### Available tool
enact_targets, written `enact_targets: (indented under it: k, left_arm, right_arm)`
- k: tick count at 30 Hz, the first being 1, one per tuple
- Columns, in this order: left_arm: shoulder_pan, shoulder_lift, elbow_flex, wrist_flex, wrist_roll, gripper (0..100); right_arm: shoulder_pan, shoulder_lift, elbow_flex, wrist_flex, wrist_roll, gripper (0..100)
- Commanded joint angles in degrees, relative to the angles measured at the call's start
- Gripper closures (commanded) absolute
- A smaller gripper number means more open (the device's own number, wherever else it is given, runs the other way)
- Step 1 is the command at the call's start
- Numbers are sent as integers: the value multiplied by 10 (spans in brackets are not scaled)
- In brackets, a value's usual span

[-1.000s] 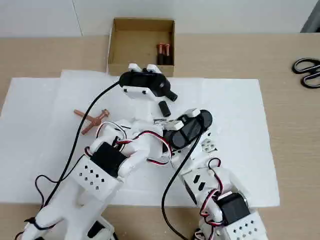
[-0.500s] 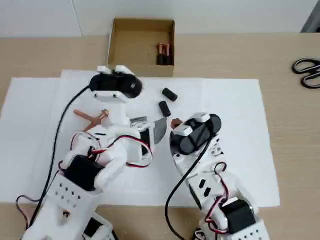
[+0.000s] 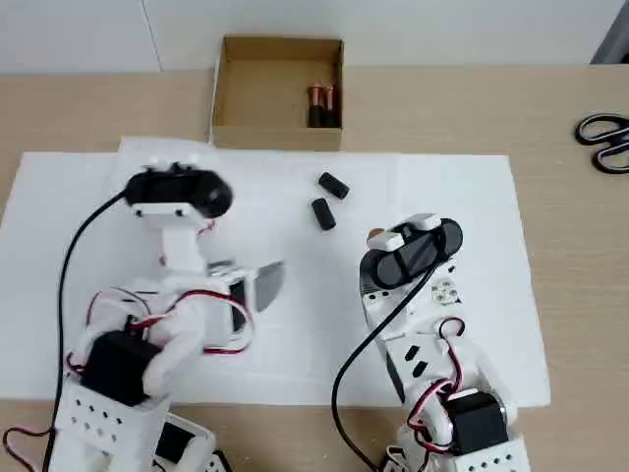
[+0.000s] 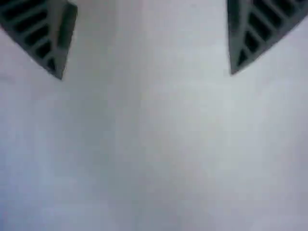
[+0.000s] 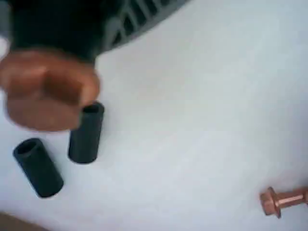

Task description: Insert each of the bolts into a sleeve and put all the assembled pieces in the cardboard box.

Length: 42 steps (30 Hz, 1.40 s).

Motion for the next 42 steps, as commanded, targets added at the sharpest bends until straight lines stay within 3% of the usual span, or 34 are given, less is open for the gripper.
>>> enact_targets:
  k: [1,8,17,31,37,42]
  left_arm:
    - [-62,-10,-6,44,-30,791]
    - [-169,-11,-7,60,-30,792]
    - [-187,-11,-7,60,-30,792]
    - [-187,-11,-4,57,-31,793]
    - [-187,-11,-4,57,-31,793]
    - [-187,-11,-4,57,-31,793]
  right_arm:
    - [8,5,-41,1,0,995]
    - [15,192,-216,1,3,995]
    - [54,568,-536,-41,4,995]
    - [37,1104,-861,-401,0,995]
    - [15,1258,-907,-633,3,995]
    - [-1,1310,-908,-659,4,995]
